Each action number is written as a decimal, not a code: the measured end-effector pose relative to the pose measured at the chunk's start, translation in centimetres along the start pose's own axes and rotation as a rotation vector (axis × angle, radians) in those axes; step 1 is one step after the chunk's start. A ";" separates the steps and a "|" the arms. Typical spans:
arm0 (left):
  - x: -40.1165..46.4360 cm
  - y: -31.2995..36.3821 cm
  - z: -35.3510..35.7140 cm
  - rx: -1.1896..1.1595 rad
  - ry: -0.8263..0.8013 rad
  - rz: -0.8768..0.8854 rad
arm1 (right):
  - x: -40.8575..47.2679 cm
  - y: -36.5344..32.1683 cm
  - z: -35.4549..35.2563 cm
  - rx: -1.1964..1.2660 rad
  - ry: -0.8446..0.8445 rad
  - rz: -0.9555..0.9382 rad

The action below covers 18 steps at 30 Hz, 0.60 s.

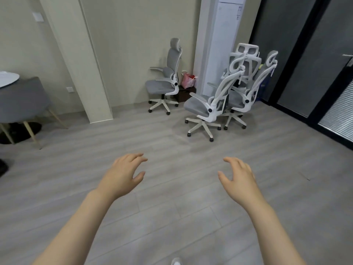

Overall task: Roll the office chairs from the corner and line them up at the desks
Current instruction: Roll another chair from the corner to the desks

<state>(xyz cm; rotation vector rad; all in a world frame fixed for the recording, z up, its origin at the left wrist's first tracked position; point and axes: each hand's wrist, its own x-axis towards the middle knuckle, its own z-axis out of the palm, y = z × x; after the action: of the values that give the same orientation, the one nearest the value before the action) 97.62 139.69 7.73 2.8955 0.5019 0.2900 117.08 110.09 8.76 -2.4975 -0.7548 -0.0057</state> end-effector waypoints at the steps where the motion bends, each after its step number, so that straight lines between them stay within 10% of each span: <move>1: 2.6 -0.6 0.2 0.004 -0.005 -0.008 | 3.0 0.2 0.4 0.007 -0.006 0.011; 18: 42.5 -14.1 6.9 -0.125 -0.025 -0.084 | 43.4 3.0 9.4 -0.064 -0.139 0.025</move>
<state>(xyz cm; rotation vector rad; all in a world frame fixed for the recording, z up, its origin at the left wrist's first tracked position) 134.00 166.51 4.83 2.7456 0.5772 0.2621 153.86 134.89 5.74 -2.5885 -0.7910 0.1559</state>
